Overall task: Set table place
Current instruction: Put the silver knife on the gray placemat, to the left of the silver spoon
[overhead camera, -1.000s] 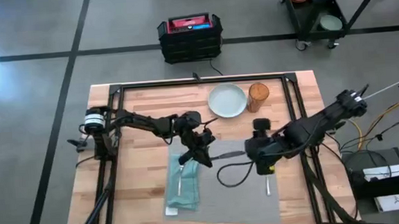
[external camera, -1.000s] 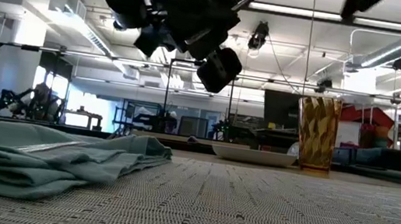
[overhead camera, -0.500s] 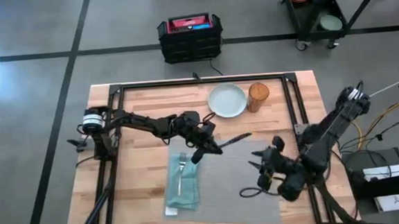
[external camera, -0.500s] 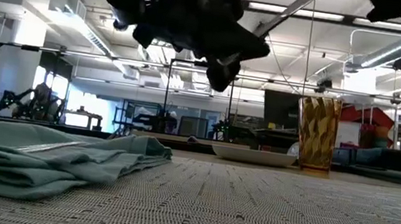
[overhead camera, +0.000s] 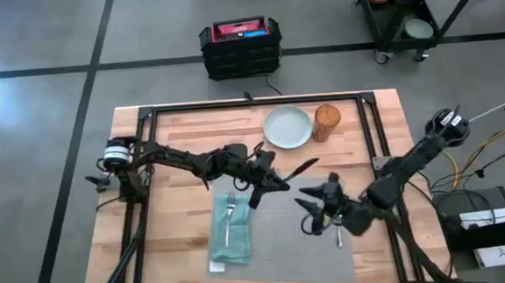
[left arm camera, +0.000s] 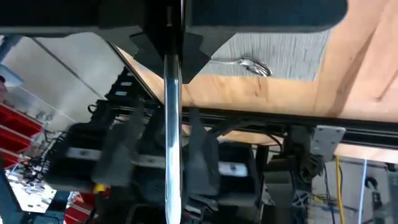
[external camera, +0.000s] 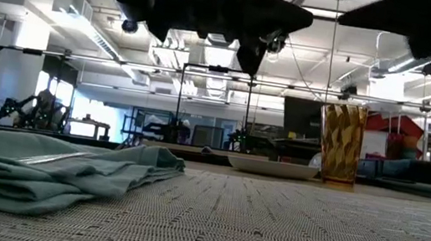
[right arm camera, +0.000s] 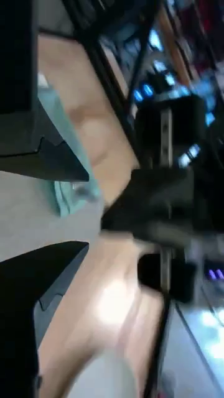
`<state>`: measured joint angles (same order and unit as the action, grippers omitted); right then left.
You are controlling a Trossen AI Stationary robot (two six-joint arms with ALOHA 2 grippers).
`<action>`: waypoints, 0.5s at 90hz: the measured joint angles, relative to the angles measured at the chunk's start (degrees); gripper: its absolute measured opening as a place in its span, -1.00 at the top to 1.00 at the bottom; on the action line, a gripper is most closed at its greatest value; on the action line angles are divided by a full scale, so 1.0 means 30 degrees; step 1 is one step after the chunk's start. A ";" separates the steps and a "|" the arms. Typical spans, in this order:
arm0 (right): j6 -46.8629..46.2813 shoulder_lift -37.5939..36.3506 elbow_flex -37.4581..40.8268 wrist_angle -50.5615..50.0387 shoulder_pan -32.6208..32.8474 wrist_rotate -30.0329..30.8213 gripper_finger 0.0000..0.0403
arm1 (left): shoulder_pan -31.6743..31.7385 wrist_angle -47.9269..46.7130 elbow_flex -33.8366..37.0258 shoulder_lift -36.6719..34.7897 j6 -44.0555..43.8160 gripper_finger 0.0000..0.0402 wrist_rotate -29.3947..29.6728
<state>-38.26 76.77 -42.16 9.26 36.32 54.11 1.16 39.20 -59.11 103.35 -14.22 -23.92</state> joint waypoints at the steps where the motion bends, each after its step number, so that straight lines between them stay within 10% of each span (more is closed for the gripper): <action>1: 0.0292 0.0022 0.0009 0.0211 -0.0135 -0.0256 0.26 | 0.0002 -0.0005 0.0000 0.0000 0.0000 1.00 0.0000; 45: 0.6256 -0.3807 0.0310 0.1726 -0.2218 -0.1027 0.31 | -0.0028 0.1444 0.0000 -0.0255 -0.0270 1.00 0.0207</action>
<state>-19.49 65.35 -41.22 14.44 29.67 51.03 1.08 43.53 -59.11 102.59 -15.03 -23.30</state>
